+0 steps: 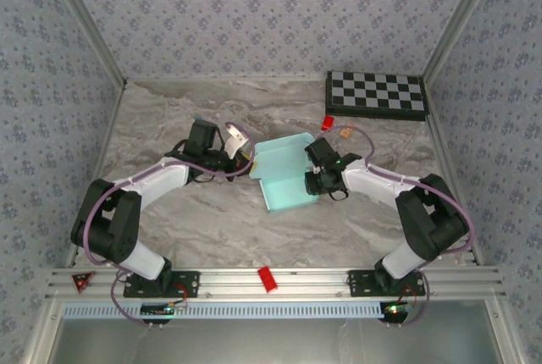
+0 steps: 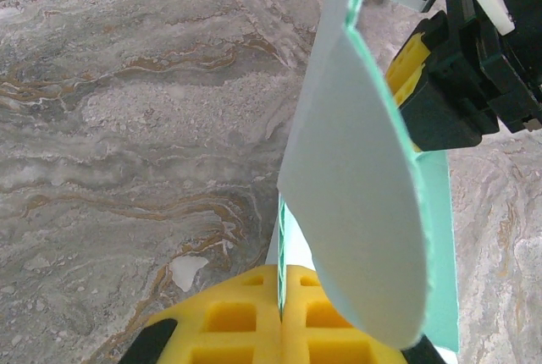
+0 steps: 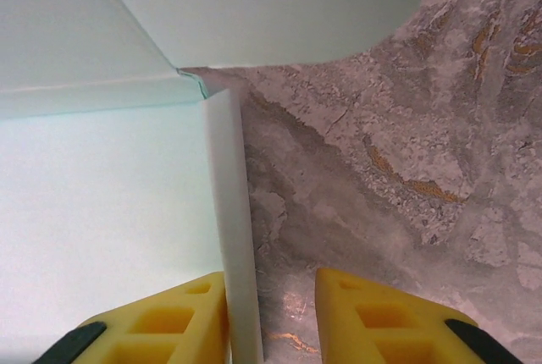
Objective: Fold the paper box
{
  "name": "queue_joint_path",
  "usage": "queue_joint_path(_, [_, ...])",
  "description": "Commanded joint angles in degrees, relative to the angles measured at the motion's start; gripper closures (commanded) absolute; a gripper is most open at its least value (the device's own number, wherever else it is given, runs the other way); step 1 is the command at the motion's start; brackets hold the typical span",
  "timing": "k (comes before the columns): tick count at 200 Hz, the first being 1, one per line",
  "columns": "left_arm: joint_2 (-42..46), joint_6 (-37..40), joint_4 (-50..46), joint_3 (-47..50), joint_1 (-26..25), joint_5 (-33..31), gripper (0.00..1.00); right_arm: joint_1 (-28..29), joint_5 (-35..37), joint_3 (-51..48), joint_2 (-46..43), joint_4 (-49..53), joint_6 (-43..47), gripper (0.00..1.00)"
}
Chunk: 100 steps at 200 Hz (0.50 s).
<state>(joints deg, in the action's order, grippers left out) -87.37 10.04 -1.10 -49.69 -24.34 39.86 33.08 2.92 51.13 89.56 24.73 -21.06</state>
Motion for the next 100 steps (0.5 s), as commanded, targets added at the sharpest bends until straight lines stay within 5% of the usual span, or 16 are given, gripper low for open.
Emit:
queue_joint_path(1, [1.87, 1.04, 1.10, -0.56, -0.10, 1.49, 1.00, -0.22, 0.14, -0.07, 0.23, 3.88, 1.38, 0.70])
queue_joint_path(100, [1.38, 0.76, 1.01, -0.85, -0.13, 1.06, 1.00, -0.40, -3.70, -0.50, 0.50, 5.33, 2.61, 0.71])
